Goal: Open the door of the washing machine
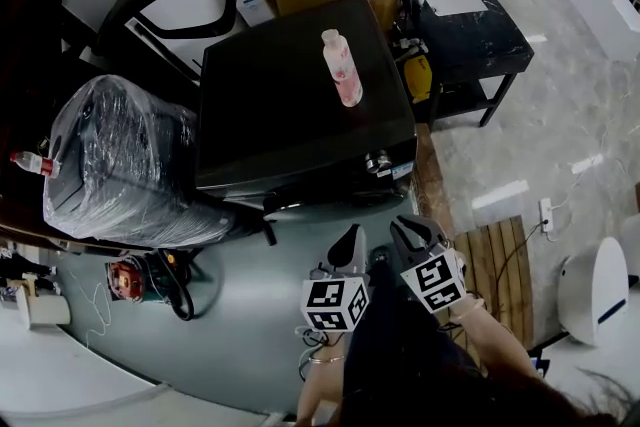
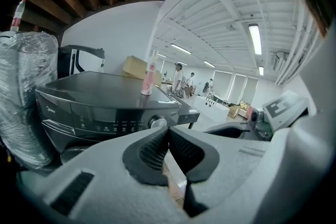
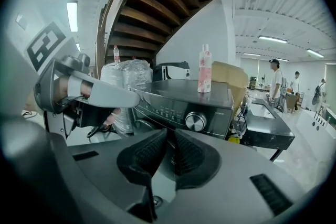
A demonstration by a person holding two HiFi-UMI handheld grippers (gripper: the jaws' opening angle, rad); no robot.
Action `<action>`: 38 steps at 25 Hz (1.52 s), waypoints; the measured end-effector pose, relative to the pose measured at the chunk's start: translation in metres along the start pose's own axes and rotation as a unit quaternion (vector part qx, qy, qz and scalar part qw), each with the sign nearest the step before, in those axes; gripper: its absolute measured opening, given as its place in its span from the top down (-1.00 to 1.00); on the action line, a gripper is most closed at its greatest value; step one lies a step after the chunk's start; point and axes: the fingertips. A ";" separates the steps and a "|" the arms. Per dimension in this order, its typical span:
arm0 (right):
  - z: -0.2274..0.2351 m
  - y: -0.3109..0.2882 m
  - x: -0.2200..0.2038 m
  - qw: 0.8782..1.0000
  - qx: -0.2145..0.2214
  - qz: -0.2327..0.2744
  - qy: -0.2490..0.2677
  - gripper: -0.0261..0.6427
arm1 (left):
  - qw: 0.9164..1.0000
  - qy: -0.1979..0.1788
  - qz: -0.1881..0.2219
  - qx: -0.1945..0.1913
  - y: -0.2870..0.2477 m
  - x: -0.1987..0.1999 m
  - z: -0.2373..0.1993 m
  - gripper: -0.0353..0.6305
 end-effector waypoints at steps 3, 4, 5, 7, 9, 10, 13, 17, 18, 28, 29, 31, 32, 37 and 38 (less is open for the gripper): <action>0.005 -0.014 -0.012 1.000 0.005 -0.009 0.009 0.83 | 1.000 0.006 -0.007 -0.001 -0.014 -0.011 -0.008 0.85; 0.007 -0.019 -0.016 1.000 0.008 -0.011 0.013 0.83 | 1.000 0.007 -0.009 -0.002 -0.018 -0.013 -0.011 0.85; 0.008 -0.023 -0.020 1.000 0.011 -0.013 0.017 0.82 | 1.000 0.009 -0.011 -0.003 -0.022 -0.016 -0.014 0.85; 0.009 -0.033 -0.028 0.999 0.017 -0.021 0.027 0.82 | 1.000 0.016 -0.017 -0.002 -0.027 -0.024 -0.020 0.85; 0.011 -0.043 -0.038 0.999 0.018 -0.031 0.029 0.81 | 0.999 0.020 -0.026 -0.002 -0.031 -0.033 -0.028 0.85; 0.013 -0.048 -0.043 0.999 0.018 -0.036 0.030 0.81 | 0.999 0.021 -0.031 -0.002 -0.033 -0.038 -0.032 0.85; 0.019 -0.066 -0.054 0.998 0.019 -0.047 0.037 0.78 | 0.999 0.035 -0.040 0.002 -0.042 -0.050 -0.047 0.85; 0.027 -0.088 -0.071 0.997 0.026 -0.063 0.044 0.76 | 0.998 0.051 -0.044 0.009 -0.055 -0.061 -0.065 0.85; 0.028 -0.092 -0.075 0.996 0.028 -0.067 0.046 0.75 | 0.998 0.051 -0.047 0.011 -0.058 -0.063 -0.069 0.85; 0.035 -0.133 -0.118 0.991 0.040 -0.111 0.059 0.67 | 0.996 0.061 -0.067 0.005 -0.083 -0.083 -0.099 0.85; 0.036 -0.137 -0.123 0.991 0.042 -0.116 0.061 0.66 | 0.996 0.061 -0.069 0.005 -0.085 -0.085 -0.100 0.85; 0.037 -0.144 -0.130 0.989 0.047 -0.124 0.066 0.65 | 0.995 0.061 -0.073 0.002 -0.090 -0.088 -0.102 0.85; 0.037 -0.147 -0.134 0.988 0.050 -0.128 0.069 0.64 | 0.995 0.061 -0.075 0.001 -0.093 -0.089 -0.103 0.85; 0.034 -0.158 -0.154 0.983 0.068 -0.147 0.091 0.62 | 0.995 0.055 -0.081 -0.006 -0.100 -0.097 -0.107 0.85; 0.034 -0.160 -0.158 0.982 0.070 -0.150 0.094 0.62 | 0.995 0.055 -0.082 -0.008 -0.102 -0.098 -0.107 0.85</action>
Point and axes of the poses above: the fingertips, and each gripper's own axes: y backward along the fingers, z to its right, x out of its top, and after that the axes turned 8 degrees about z, right-handed
